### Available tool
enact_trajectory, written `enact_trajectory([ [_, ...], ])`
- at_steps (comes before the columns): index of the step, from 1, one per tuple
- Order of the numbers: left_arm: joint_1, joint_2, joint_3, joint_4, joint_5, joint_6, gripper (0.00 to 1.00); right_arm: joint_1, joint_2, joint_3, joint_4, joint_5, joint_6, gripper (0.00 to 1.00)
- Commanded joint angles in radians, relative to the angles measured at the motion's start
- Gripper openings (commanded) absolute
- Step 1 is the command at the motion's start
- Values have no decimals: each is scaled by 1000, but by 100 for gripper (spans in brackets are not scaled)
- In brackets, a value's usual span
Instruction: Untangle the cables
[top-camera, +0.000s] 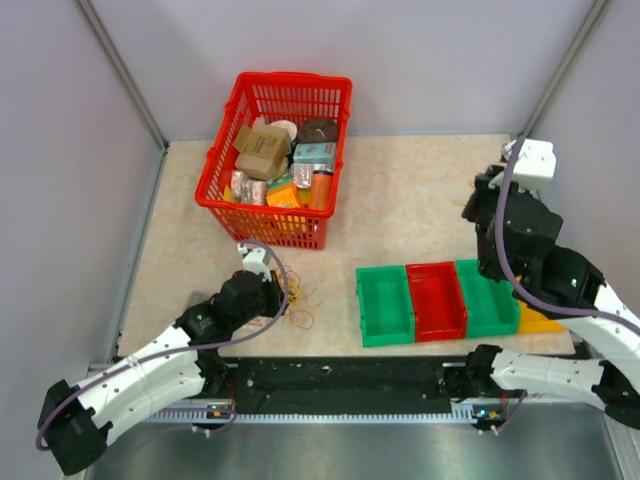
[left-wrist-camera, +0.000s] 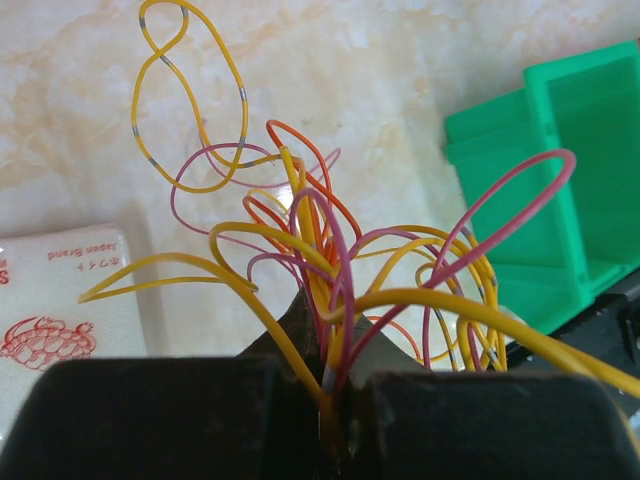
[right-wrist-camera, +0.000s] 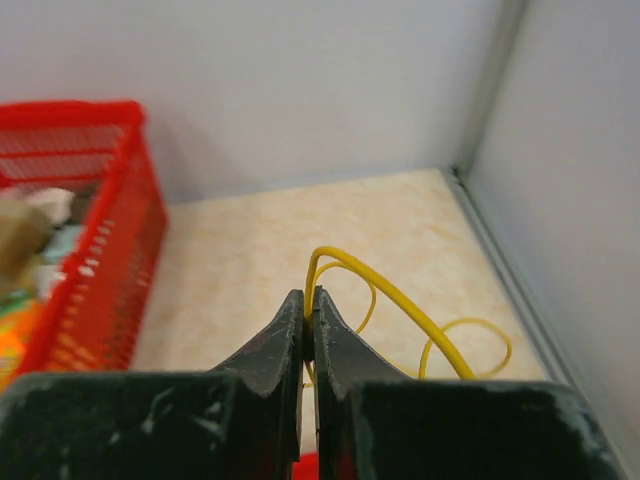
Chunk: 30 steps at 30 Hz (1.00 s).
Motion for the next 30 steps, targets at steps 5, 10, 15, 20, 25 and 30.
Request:
enact_trajectory([
  [5,0,36,124,-1,92,51,1,-405,-198,-185,-438,-61,358,0],
  [10,0,30,136,-20,92,45,1,-789,-127,-257,-517,-324,393,0],
  [15,0,1,133,-11,83,44,2,-869,-153,-269,-563,-237,418,0],
  [20,0,51,176,-32,104,61,2,-883,-159,-313,-614,-123,484,0],
  [25,0,67,185,-37,112,48,2,-981,-166,-386,-611,-201,562,0],
  [30,0,56,174,-12,153,35,2,-1091,-97,-447,-558,-346,622,0],
])
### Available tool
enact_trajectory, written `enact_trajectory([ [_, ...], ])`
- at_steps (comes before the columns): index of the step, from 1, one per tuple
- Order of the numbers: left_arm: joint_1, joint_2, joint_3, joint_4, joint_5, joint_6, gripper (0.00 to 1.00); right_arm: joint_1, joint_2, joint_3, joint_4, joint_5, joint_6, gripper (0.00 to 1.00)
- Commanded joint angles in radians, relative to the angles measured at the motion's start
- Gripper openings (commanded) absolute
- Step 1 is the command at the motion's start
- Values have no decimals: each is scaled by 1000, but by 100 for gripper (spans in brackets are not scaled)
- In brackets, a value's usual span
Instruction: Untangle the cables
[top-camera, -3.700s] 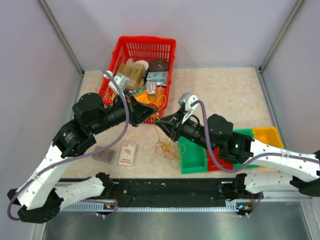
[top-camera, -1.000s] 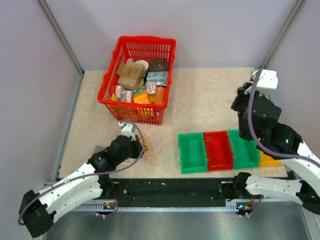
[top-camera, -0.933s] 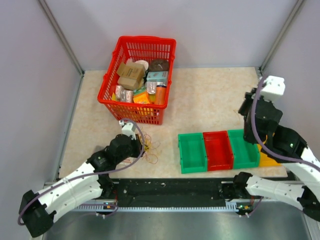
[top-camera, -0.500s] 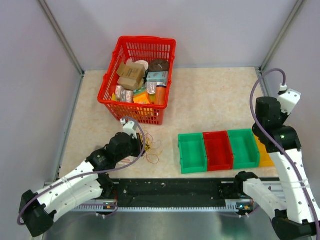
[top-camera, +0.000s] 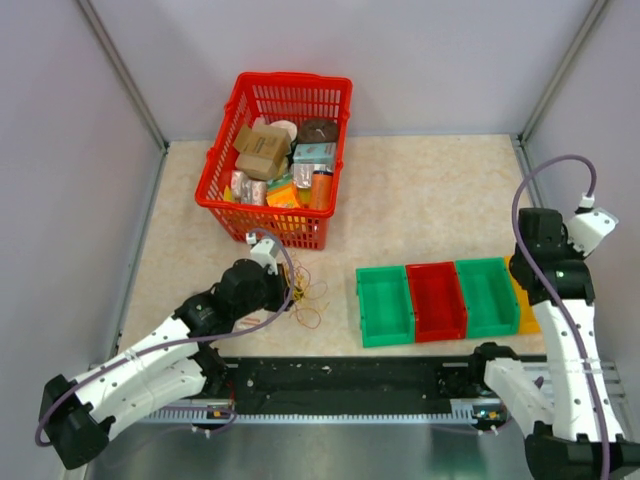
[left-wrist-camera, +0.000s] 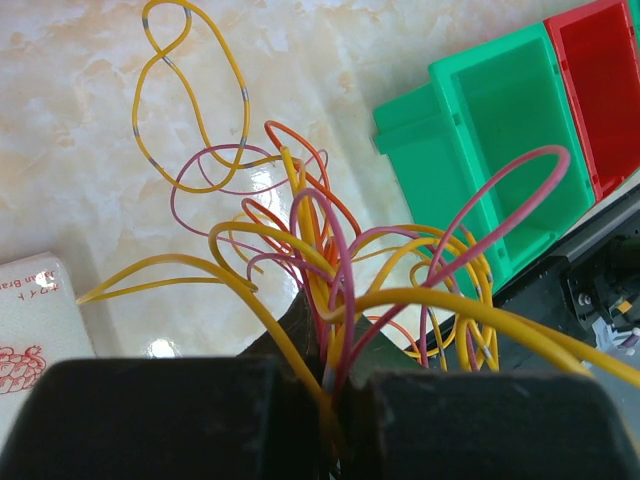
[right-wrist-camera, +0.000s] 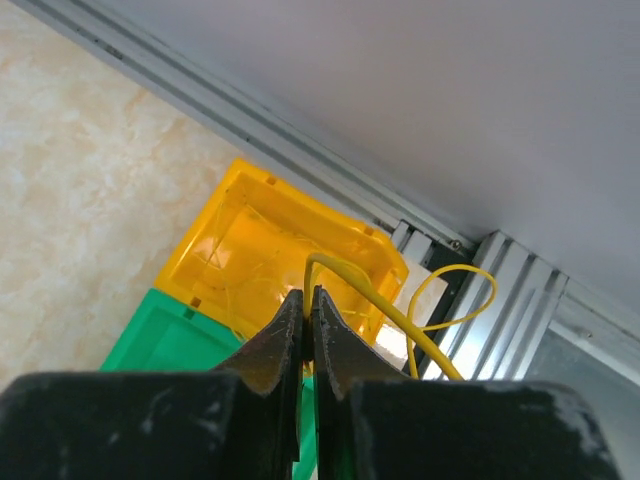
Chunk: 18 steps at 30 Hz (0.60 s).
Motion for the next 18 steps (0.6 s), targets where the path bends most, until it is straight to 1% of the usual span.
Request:
enact_trajectory([
  [1,0,-10,25,46,35,-8,2,-103,66,-57,69,-185,89,0],
  [3,0,-10,30,41,41,-9,3,-146,88,-109,120,-286,113,0],
  [5,0,-10,45,29,44,-3,3,-175,109,-137,155,-329,141,0],
  [9,0,-10,65,14,47,14,4,-340,161,-198,227,-516,161,0],
  [10,0,-9,66,12,45,12,4,-357,176,-207,246,-529,158,0],
  [15,0,10,57,53,76,0,4,-361,258,-206,327,-532,122,0],
  [16,0,14,57,59,87,-5,4,-359,276,-203,332,-538,124,1],
  [18,0,24,62,61,104,-9,4,-361,301,-201,333,-555,122,8],
])
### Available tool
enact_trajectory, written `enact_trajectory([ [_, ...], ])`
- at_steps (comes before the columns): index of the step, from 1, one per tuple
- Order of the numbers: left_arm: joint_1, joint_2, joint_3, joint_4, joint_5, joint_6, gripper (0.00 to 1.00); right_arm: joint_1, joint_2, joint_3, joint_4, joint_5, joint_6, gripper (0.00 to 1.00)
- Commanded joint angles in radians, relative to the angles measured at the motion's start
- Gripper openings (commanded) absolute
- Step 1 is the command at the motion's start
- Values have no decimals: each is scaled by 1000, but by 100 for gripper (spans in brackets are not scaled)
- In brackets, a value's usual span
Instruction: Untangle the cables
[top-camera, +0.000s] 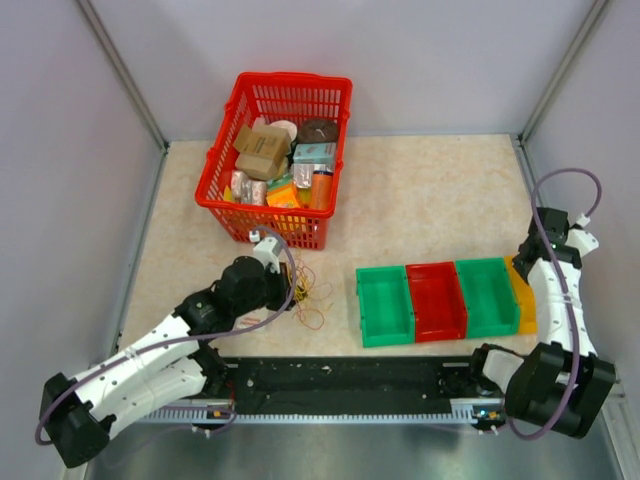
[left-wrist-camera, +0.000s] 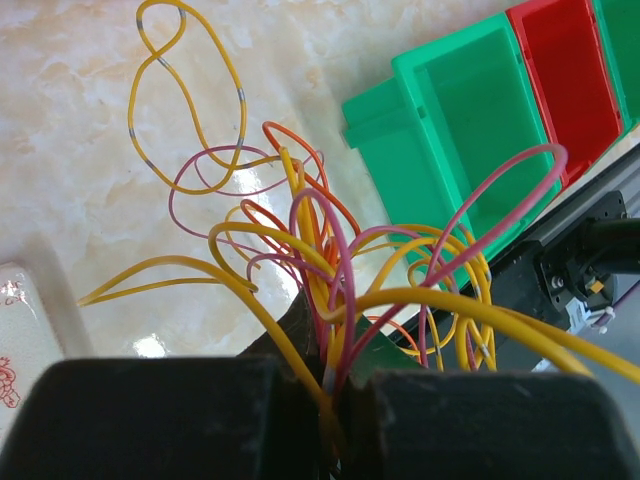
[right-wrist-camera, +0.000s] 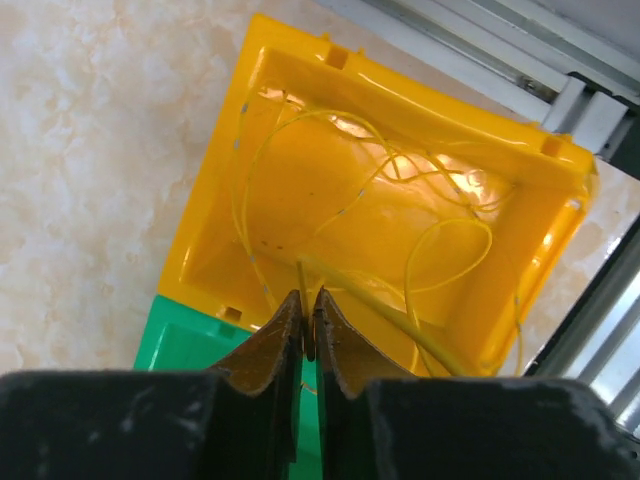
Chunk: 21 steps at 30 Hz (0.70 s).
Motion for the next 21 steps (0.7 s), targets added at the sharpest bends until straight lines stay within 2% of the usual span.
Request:
enact_trajectory([
  [1,0,17,36,60,48,-8,4,-8,42,11,73,-59,-5,11],
  [2,0,19,41,54,49,-7,4,-8,36,8,73,-59,-5,18],
  [5,0,8,44,42,43,1,4,-7,-14,6,55,-39,-26,60],
  [7,0,-4,42,35,31,7,5,-8,-53,14,27,-24,-37,77],
  [13,0,-3,47,40,12,39,7,-5,-145,39,-56,-119,-46,84],
  [17,-2,31,65,38,22,41,7,17,-195,69,-104,-188,-77,80],
  [18,0,36,68,37,22,36,8,50,-200,91,-107,-194,-103,78],
  [20,0,43,71,34,17,27,8,207,-197,147,-117,-136,-143,79],
  [21,0,45,70,34,15,25,8,378,-188,181,-119,-95,-155,80],
])
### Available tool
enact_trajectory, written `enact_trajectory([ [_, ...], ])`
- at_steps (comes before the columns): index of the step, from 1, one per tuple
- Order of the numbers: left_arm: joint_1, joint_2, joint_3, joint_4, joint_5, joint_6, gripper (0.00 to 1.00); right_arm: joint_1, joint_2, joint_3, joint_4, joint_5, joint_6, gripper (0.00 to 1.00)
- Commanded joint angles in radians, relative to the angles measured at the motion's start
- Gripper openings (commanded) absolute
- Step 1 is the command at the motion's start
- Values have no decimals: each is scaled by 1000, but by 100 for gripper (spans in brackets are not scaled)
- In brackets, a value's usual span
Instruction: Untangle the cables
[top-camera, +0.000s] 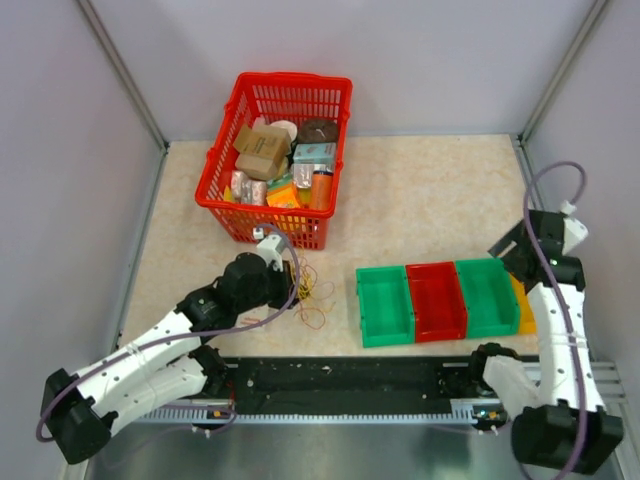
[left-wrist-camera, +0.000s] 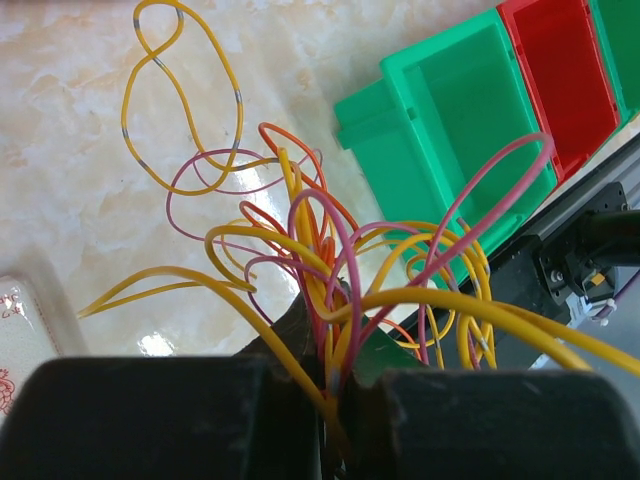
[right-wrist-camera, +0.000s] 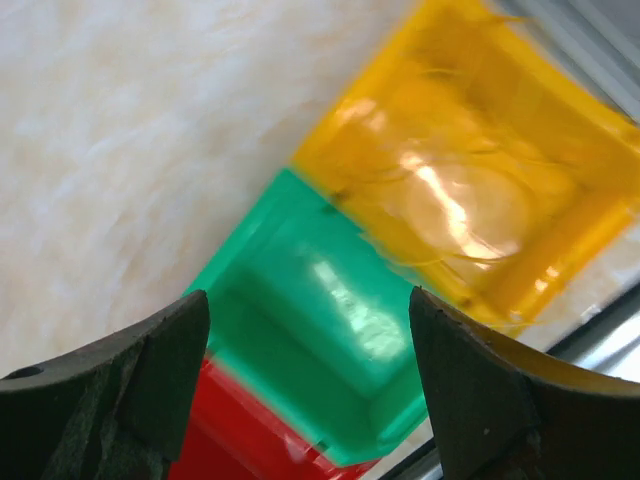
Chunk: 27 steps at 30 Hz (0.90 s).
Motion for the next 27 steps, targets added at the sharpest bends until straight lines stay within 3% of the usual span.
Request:
enact_trajectory([
  [1,0,10,43,30,-13,0,9,443,5,167,-12,50,-93,81],
  [3,1,9,46,19,-20,-9,9,689,33,208,41,8,-103,82],
  [6,3,3,56,-7,-22,-24,9,1051,78,190,269,-44,-152,82],
  [11,5,-48,52,-37,-20,-67,13,1375,229,89,680,-243,-241,81],
  [15,6,-17,89,-128,-48,-123,10,1435,234,-6,883,-243,-207,81],
  [18,9,46,138,-255,-115,-159,9,1435,204,-37,908,-240,-218,81],
  [24,9,96,167,-271,-114,-161,8,1434,265,-25,1083,-247,-206,79],
  [27,9,81,164,-269,-122,-161,8,1435,317,32,1104,-211,-178,70],
])
